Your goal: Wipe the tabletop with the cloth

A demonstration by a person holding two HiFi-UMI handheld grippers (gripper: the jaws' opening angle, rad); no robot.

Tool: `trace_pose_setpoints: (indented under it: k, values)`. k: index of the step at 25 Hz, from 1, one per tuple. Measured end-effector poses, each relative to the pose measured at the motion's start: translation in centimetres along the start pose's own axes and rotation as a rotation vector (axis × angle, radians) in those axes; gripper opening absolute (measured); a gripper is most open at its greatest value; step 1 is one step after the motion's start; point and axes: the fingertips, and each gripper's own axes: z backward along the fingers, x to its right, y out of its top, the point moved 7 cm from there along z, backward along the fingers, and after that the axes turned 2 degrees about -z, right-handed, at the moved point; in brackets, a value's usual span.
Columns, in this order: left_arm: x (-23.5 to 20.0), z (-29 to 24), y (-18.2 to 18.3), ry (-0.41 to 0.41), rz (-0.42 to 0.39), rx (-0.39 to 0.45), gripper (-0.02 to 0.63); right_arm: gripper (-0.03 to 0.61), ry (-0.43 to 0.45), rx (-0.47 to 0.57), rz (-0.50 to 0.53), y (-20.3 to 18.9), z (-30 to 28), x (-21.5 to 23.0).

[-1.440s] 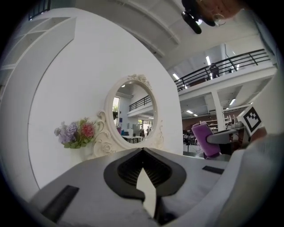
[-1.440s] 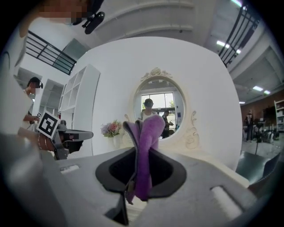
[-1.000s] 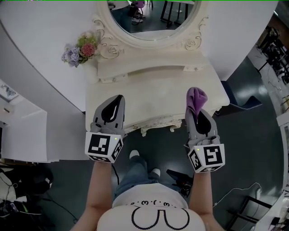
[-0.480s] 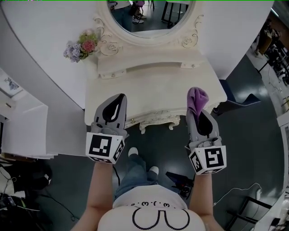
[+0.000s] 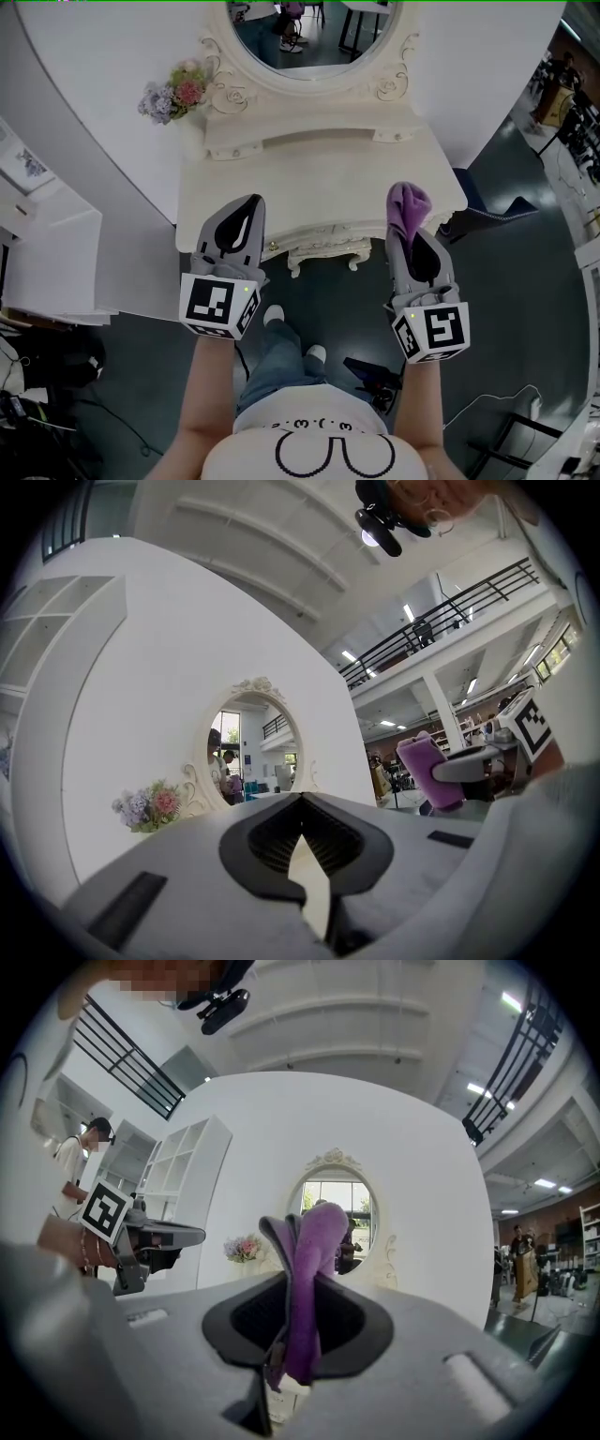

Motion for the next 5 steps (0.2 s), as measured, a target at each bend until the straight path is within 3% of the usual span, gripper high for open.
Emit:
trace_pose_setpoints:
  k: [5]
  values:
    - [0.69,0.53,0.26,0.005,0.001,-0.003,-0.002,0.063,0.012,-0.002,0.008,0.15,0.86,-0.09]
